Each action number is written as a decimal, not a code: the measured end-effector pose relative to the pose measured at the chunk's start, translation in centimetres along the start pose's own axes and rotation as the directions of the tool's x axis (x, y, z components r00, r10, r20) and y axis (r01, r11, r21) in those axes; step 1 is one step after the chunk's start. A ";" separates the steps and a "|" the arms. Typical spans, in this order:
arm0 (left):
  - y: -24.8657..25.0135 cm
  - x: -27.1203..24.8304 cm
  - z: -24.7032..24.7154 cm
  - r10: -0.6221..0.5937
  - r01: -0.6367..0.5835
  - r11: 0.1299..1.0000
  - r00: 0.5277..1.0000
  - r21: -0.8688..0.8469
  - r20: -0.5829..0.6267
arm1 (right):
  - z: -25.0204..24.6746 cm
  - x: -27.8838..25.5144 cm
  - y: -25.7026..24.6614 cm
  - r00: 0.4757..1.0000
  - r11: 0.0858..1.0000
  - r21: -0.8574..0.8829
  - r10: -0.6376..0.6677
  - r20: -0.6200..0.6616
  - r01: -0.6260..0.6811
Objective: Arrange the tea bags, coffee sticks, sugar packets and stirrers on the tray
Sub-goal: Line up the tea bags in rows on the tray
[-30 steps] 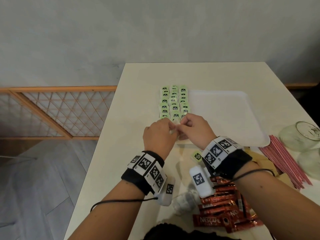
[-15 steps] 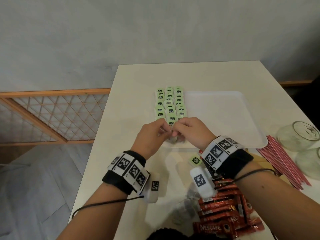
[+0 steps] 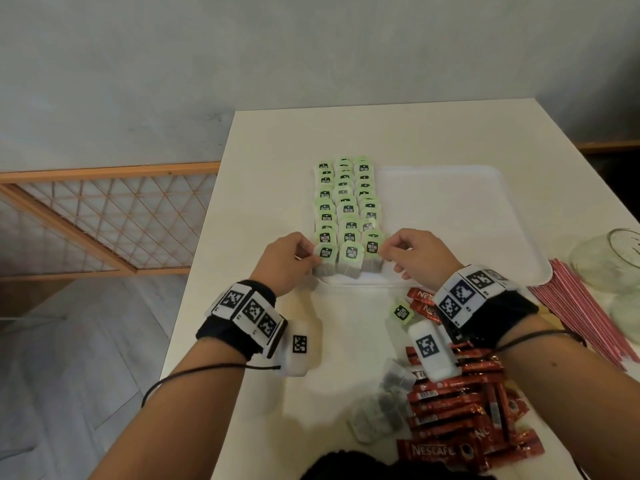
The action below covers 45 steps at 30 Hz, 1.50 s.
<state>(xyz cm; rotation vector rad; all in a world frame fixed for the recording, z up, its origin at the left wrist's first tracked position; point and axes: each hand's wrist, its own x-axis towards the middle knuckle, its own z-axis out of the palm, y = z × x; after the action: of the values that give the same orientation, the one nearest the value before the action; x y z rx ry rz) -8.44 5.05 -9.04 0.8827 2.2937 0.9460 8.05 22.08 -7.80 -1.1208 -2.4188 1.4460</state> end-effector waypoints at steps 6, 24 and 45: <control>0.1 0.2 0.2 0.004 -0.012 0.999 0.985 -0.045 -0.173 | -0.2 0.5 0.5 0.997 0.997 -0.002 0.072 -0.037 -0.072; 2.2 -1.9 -0.1 0.161 -0.172 0.951 0.985 0.256 0.062 | -1.6 -0.2 -0.3 0.999 0.985 -0.169 -0.037 0.035 0.043; 2.6 -14.5 6.2 0.113 -0.389 0.754 0.870 0.529 0.479 | 1.5 -11.3 3.0 0.897 0.764 -0.544 -0.102 0.430 0.347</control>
<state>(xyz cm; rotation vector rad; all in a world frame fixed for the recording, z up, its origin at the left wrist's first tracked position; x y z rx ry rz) 6.21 -1.36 -8.10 1.5394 2.1220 0.0280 17.16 14.63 -8.05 -0.5924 -3.3054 0.8644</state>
